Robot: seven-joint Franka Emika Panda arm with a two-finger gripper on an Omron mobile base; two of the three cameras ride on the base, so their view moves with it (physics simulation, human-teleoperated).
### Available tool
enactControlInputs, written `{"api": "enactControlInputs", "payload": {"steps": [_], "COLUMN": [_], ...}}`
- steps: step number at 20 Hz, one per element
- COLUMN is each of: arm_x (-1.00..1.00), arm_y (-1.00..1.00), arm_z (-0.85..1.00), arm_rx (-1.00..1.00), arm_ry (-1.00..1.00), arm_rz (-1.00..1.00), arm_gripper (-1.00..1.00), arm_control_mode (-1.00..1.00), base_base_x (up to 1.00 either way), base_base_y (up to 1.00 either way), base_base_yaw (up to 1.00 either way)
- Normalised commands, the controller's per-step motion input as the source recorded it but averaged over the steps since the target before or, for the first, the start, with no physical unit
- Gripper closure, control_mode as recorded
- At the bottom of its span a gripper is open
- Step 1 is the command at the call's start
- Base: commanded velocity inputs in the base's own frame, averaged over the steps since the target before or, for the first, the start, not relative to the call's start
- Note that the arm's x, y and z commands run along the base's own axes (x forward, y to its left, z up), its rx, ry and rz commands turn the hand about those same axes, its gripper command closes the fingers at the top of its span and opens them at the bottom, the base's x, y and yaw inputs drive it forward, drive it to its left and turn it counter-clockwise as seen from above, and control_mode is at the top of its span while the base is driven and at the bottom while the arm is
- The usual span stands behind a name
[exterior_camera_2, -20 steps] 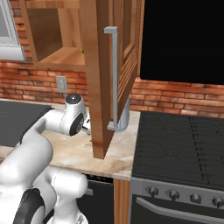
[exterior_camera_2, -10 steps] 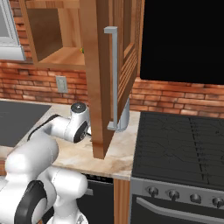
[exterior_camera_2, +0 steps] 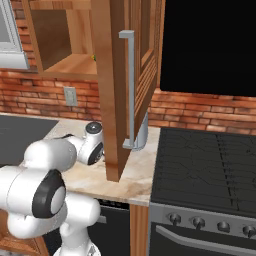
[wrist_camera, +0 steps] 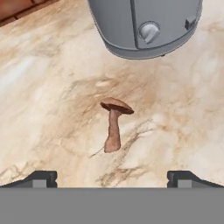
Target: Pick the cucumber, mushroom from the counter and place them in the cabinet. Then close the cabinet.
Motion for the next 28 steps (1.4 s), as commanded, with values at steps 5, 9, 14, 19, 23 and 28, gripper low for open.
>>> {"api": "enactControlInputs", "payload": {"steps": [5,9,14,19,23,28], "arm_x": [0.48,0.43,0.18,0.01,0.01,0.02], "arm_y": [-0.15,-0.09,0.0,0.0,0.0,0.01], "arm_z": [-0.16,-0.32,-0.75,-0.86,-0.3,-0.07], "arm_rx": [0.01,0.0,0.0,0.0,0.0,-0.02], "arm_ry": [0.01,0.0,0.11,0.08,0.05,0.0], "arm_rz": [0.0,0.0,0.0,0.0,0.0,0.0], "arm_gripper": [-1.0,-1.0,-1.0,-1.0,1.0,1.0], "arm_control_mode": [-1.0,-1.0,-1.0,-1.0,-1.0,-1.0], "base_base_x": [0.0,0.0,0.0,0.0,0.0,0.0], "base_base_y": [0.0,0.0,0.0,0.0,0.0,0.0], "base_base_yaw": [0.0,0.0,0.0,0.0,0.0,0.0]}}
